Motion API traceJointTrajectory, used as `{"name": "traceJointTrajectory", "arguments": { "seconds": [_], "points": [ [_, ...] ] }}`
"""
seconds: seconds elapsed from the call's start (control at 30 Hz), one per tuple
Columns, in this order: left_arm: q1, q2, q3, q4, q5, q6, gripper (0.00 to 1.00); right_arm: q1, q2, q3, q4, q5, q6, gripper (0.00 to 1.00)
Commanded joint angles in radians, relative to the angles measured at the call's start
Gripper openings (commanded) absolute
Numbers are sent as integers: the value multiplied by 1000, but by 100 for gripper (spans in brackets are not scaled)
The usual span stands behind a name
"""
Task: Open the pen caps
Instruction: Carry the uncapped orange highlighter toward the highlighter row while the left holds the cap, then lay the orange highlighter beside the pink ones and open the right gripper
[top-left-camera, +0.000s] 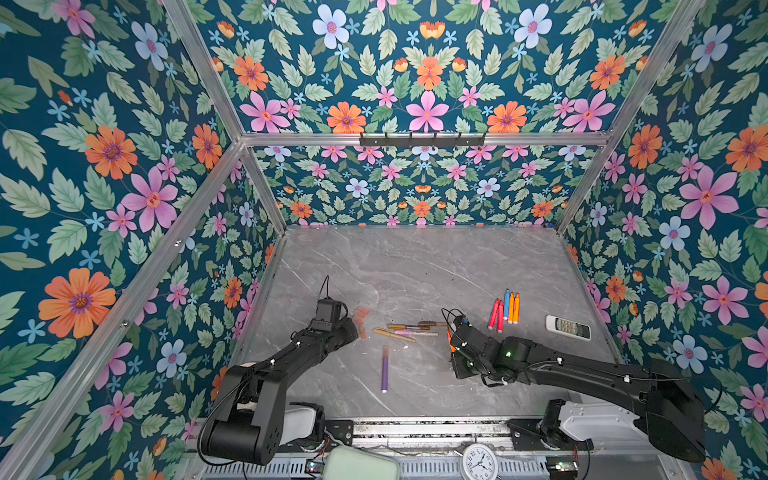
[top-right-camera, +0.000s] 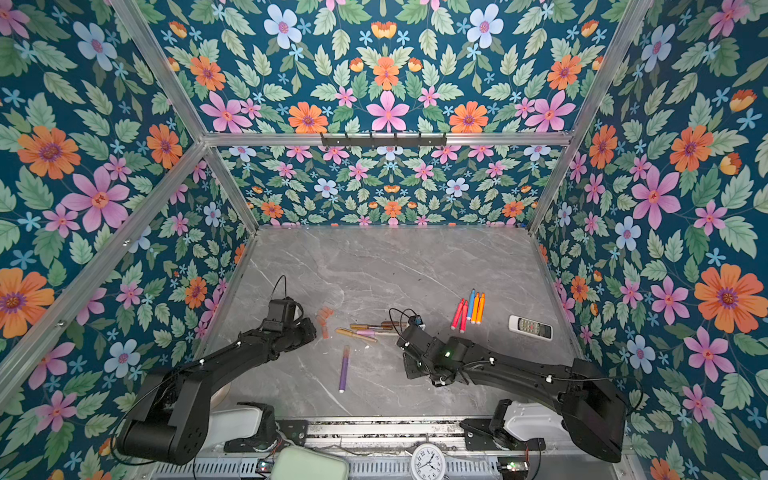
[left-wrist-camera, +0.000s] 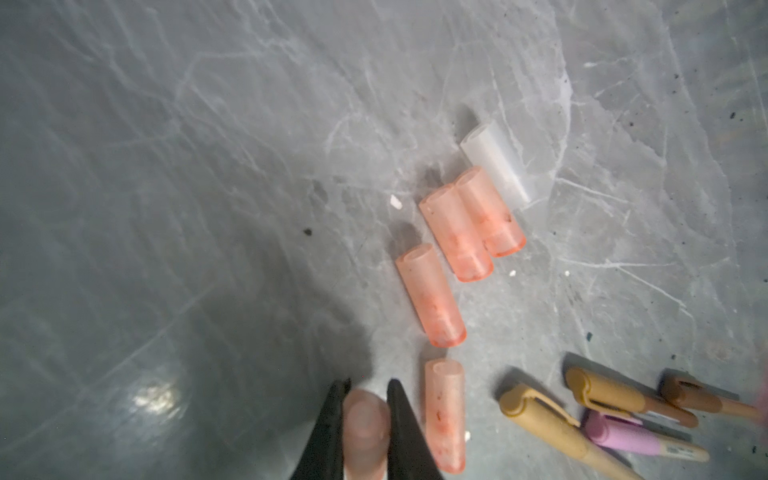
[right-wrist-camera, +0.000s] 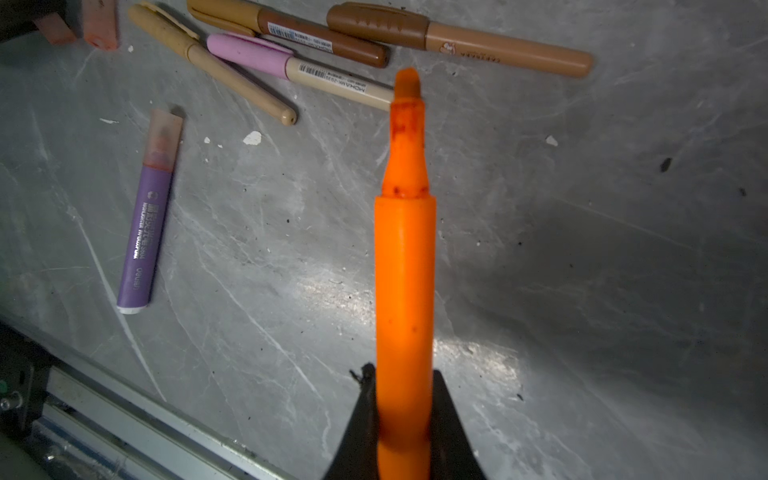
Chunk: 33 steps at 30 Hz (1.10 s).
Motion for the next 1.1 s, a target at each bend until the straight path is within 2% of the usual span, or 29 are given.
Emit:
{"name": "traceJointTrajectory", "arguments": {
  "seconds": [0.0,0.17,0.63,0.73,0.9,1.07],
  "points": [
    [4,2,6,20,17,6,32,1,-2,-3,-8,13,7,0],
    [5,-8,10,24,40,6,35,1,3,3,-7,12,7,0],
    [5,-97,26,-17,79,-16,34,-12,-34,5,-61,44,28,0],
    [5,-192,39,-33,116,-30,34,-117,-54,-26,-53,-45,31,0],
    [5,-428,96,-75,179,-47,33,-366,-124,-87,5,-175,-14,0],
    [5,-599,215,-190,199,17,35,-596,-93,-35,-60,-180,-98,0]
  ]
}}
